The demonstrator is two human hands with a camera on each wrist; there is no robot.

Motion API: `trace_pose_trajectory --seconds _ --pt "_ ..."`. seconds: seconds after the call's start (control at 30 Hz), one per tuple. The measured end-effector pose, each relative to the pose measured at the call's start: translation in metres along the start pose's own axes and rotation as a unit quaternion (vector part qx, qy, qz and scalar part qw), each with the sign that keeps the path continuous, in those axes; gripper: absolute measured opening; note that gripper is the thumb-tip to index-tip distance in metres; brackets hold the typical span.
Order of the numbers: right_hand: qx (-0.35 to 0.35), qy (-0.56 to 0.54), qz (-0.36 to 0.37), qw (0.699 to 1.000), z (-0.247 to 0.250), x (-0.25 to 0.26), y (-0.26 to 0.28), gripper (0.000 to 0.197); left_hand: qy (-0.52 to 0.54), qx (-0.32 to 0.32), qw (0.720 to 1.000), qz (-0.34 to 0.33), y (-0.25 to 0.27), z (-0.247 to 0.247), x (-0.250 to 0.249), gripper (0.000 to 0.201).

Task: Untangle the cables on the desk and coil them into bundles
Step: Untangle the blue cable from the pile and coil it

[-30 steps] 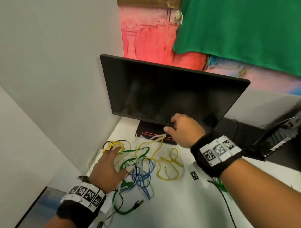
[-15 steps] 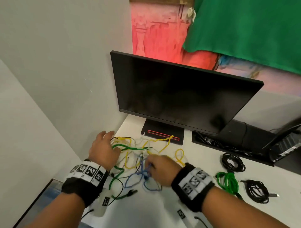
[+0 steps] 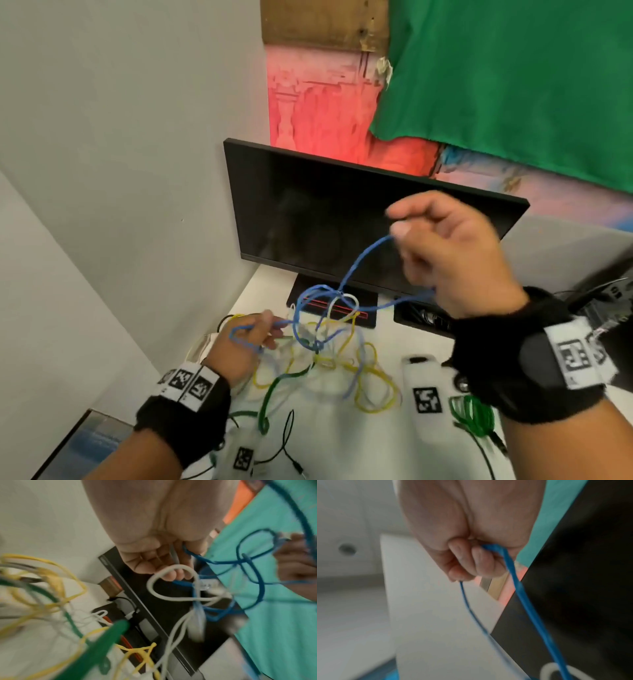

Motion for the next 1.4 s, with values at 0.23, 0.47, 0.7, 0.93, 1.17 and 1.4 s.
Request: trace_pose_trajectory --seconds 0.23,0.47,0.7,0.93,1.17,1.4 --pt "-0.069 -0.140 0.075 0.985 0.028 0.000 0.002 0.017 -0.032 0.015 0.985 0.168 -0.012 0.034 0.044 0.035" --pt "0.003 0.099 -0.080 0.992 0.023 -0.047 0.007 0.017 -0.106 0.122 0.962 0.219 -0.005 0.051 0.017 0.033" --pt "0.106 0.050 -0.093 0.989 -0.052 -0.044 0.012 0.019 0.013 0.188 0.974 -0.124 0.013 -0.050 -0.082 0.080" --pt "-0.070 -0.091 0.178 0.977 -0.020 0.083 -0.020 0.018 -0.126 0.153 0.980 0.011 0.025 -0.065 0.002 0.039" --pt "-0.102 0.199 0.148 0.963 0.011 0.055 -0.022 0.025 -0.181 0.081 0.980 -0.012 -0.002 -0.015 0.005 0.049" --pt "0.140 0.594 -0.079 0.788 -0.007 -0.071 0.026 0.053 -0.130 0.093 0.986 -0.054 -0.004 -0.015 -0.021 0.031"
Point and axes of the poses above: each hand's wrist, its own y-axis away from the middle knuckle, its own z-axis out of the back of the hand, x = y × z, the point moved 2 cm from there along -y, towards the middle knuckle, and after that the axes turned 1 degree about y, right-handed, at the moved point
